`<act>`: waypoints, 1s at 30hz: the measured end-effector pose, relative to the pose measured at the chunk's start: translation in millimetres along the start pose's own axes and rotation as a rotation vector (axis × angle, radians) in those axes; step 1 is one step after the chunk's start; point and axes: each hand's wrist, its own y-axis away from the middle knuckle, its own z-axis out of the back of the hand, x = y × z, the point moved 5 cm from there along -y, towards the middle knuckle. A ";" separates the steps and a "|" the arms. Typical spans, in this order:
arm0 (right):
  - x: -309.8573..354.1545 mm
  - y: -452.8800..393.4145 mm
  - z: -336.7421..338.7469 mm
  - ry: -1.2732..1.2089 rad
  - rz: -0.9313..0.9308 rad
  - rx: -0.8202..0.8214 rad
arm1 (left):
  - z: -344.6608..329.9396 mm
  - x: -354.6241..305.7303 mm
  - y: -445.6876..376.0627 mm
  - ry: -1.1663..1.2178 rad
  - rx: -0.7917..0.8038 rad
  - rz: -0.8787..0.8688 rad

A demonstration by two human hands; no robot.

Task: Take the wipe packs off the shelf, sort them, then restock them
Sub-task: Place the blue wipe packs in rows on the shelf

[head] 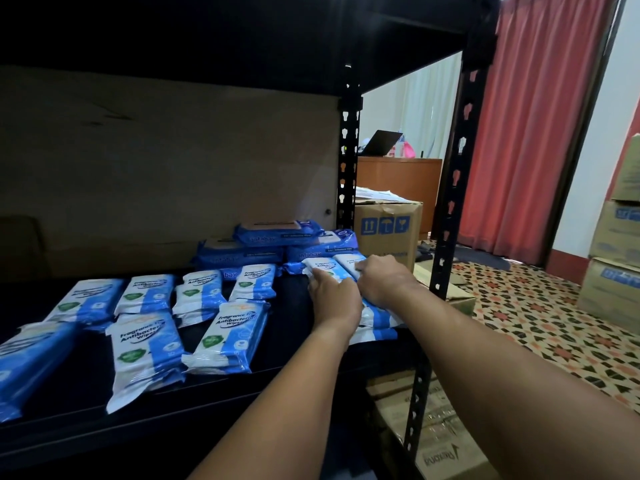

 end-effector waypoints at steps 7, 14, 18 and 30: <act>12.3 16.0 14.1 0.036 0.036 -0.138 | 23.6 -12.4 13.1 -0.052 -0.032 0.024; 51.7 44.9 18.0 -0.033 0.192 -0.127 | 98.9 -44.4 20.1 -0.171 -0.136 -0.089; 78.9 50.1 12.5 -0.110 0.254 -0.089 | 164.1 -39.7 17.3 -0.307 -0.214 -0.105; 152.4 17.7 -42.4 -0.336 0.219 0.073 | 227.4 -21.2 -24.2 -0.658 -0.146 0.019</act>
